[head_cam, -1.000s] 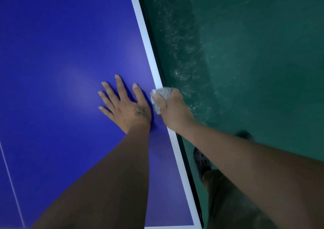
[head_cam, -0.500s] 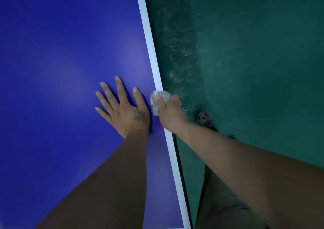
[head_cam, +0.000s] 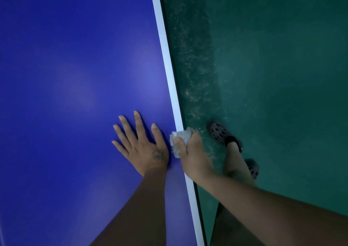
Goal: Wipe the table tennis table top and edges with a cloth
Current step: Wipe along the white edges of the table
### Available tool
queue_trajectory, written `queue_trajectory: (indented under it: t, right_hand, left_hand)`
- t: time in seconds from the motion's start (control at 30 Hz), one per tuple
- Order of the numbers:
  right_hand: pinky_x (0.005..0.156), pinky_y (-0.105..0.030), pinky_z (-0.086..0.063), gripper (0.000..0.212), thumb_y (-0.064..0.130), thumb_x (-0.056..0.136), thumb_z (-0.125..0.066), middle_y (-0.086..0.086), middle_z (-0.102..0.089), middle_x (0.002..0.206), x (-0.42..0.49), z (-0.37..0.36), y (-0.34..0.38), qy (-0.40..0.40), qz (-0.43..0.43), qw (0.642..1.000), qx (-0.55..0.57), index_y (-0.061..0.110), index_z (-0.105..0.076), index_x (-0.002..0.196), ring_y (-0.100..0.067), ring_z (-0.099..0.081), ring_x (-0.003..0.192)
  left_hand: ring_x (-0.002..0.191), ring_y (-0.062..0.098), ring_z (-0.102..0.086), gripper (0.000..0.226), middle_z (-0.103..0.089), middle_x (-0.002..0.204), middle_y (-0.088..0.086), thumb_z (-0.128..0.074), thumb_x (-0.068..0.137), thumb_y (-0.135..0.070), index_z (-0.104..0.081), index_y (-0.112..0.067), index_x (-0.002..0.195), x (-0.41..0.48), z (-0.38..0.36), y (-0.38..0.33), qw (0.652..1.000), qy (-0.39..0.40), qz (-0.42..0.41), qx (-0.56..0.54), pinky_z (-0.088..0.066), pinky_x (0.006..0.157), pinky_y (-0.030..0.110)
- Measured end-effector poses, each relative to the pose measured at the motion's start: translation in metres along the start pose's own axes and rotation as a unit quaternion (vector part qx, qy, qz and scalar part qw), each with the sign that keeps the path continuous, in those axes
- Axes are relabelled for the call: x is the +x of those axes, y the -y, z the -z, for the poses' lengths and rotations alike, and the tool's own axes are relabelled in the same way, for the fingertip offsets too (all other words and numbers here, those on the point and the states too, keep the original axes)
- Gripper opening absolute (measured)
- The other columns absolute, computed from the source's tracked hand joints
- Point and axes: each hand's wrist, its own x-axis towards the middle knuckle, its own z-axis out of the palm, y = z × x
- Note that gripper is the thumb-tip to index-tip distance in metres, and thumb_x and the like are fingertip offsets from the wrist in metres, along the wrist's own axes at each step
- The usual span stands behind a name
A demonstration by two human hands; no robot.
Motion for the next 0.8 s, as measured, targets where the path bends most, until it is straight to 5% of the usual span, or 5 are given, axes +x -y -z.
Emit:
queue_trajectory:
  t: [0.07,0.23,0.5,0.63,0.8]
  right_hand:
    - [0.114,-0.040,-0.045,0.064,0.048,0.109,-0.052,-0.007,-0.051,0.143,-0.004,-0.002,-0.002,-0.012,-0.024,0.999,-0.024,0.009,-0.037,0.156,-0.023,-0.055,0.130]
    - [0.110,-0.033,-0.046,0.066,0.051,0.109,-0.049,-0.008,-0.051,0.145,0.011,0.002,0.014,-0.008,-0.029,0.998,-0.058,0.008,-0.034,0.157,-0.024,-0.056,0.130]
    - [0.080,-0.035,-0.048,0.039,0.048,0.112,-0.047,-0.007,-0.055,0.099,0.099,0.015,0.099,0.016,0.018,0.999,0.045,0.009,-0.051,0.112,-0.020,-0.055,0.081]
    - [0.100,-0.043,-0.052,0.060,0.060,0.109,-0.044,-0.013,-0.056,0.138,0.150,0.031,0.150,-0.013,0.002,1.000,-0.019,0.008,-0.043,0.138,-0.030,-0.065,0.117]
    - [0.101,-0.051,-0.055,0.038,0.058,0.108,-0.050,-0.009,-0.056,0.119,0.145,0.044,0.150,0.038,0.024,0.999,-0.013,0.021,-0.050,0.117,-0.026,-0.060,0.101]
  left_hand:
    - [0.168,0.026,-0.008,0.066,-0.017,0.180,0.002,-0.042,0.107,-0.051,-0.033,-0.033,0.169,0.000,-0.001,0.001,1.000,-0.002,-0.002,0.001,-0.008,0.132,0.062]
    - [0.167,0.028,-0.011,0.065,-0.020,0.179,0.004,-0.047,0.106,-0.046,-0.037,-0.029,0.168,0.001,0.000,0.002,1.000,-0.010,-0.015,-0.009,-0.011,0.131,0.064]
    - [0.166,0.035,-0.015,0.065,-0.022,0.178,0.009,-0.047,0.104,-0.041,-0.041,-0.021,0.166,0.005,0.003,0.001,1.000,0.006,-0.022,-0.013,-0.013,0.131,0.065]
    - [0.166,0.034,-0.014,0.066,-0.021,0.179,0.008,-0.047,0.103,-0.040,-0.041,-0.021,0.166,0.006,0.001,0.000,1.000,0.011,-0.023,-0.007,-0.013,0.132,0.061]
    - [0.167,0.031,-0.013,0.067,-0.019,0.180,0.004,-0.046,0.103,-0.041,-0.038,-0.023,0.167,0.006,0.003,-0.002,0.999,0.030,-0.017,-0.005,-0.015,0.132,0.061]
